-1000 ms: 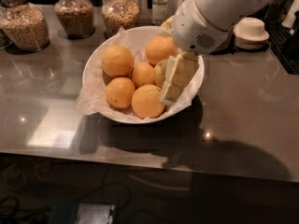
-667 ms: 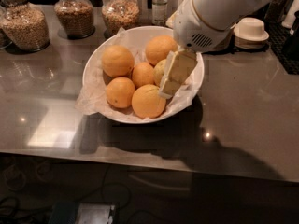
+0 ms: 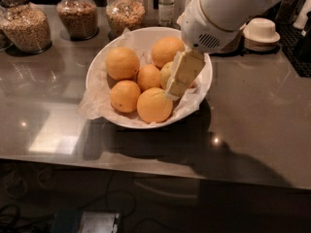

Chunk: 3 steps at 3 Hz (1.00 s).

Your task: Pick orange from white bowl

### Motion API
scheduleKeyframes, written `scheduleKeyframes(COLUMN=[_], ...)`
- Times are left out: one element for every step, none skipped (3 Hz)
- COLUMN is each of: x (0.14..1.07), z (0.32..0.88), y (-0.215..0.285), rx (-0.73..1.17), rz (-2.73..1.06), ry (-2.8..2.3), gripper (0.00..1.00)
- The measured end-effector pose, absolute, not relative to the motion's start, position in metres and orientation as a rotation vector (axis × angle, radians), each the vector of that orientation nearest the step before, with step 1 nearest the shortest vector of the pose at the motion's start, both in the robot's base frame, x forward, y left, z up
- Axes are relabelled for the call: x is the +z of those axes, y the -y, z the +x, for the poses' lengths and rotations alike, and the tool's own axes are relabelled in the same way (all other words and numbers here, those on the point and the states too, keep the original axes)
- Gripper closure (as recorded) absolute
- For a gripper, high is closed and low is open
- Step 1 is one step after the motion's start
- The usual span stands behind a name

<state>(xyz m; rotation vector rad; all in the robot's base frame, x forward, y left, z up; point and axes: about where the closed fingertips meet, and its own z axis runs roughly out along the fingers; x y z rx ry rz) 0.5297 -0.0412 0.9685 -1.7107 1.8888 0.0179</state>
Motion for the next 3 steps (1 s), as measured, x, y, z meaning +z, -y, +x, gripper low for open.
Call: scheduleKeyframes(x=[0.94, 0.902, 0.898], z=[0.526, 0.516, 0.505], y=[0.052, 0.058, 0.059], rx=[0.111, 0.247, 0.274], rz=[-1.663, -1.628, -1.59], ry=[-1.994, -2.074, -2.099], gripper=[0.0, 0.0, 0.19])
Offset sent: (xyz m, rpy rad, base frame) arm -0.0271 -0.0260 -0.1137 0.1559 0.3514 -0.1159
